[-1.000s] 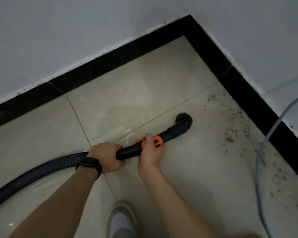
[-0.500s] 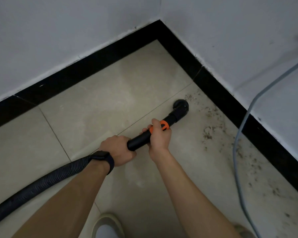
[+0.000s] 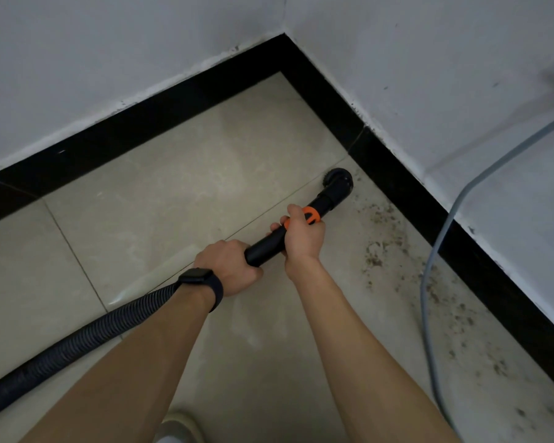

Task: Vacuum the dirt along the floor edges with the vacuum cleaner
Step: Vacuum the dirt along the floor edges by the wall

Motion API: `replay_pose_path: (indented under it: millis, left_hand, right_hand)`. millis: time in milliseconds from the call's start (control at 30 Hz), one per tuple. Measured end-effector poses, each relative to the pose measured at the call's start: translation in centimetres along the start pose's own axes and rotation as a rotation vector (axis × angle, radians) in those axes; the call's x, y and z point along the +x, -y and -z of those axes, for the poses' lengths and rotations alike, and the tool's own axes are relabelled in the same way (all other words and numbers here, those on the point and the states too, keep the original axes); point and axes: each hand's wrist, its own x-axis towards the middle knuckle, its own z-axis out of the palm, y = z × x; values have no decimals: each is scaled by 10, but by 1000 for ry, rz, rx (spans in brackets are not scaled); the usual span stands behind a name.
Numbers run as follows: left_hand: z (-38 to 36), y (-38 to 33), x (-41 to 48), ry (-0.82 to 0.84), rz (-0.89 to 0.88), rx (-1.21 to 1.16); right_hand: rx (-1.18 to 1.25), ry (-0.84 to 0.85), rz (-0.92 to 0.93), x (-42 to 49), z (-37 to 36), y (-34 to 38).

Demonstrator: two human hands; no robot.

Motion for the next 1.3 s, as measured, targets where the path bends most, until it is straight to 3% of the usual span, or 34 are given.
replay_pose_path:
  millis: [500,800,1067,1300]
  left_hand:
    - [2,-34,32,45,-10,-130]
    - [7,-39,6,33,-1,-129]
    - [20,23,-31,65,86,-7]
    - [12,48,-48,82,102,71]
  right_hand:
    - [-100,-54,56,31,6,35]
    - [95,19,33,24,10,29]
    - [62,152,-65,-26,-4,-21]
    - [69,62,-78,-55,-8,-49]
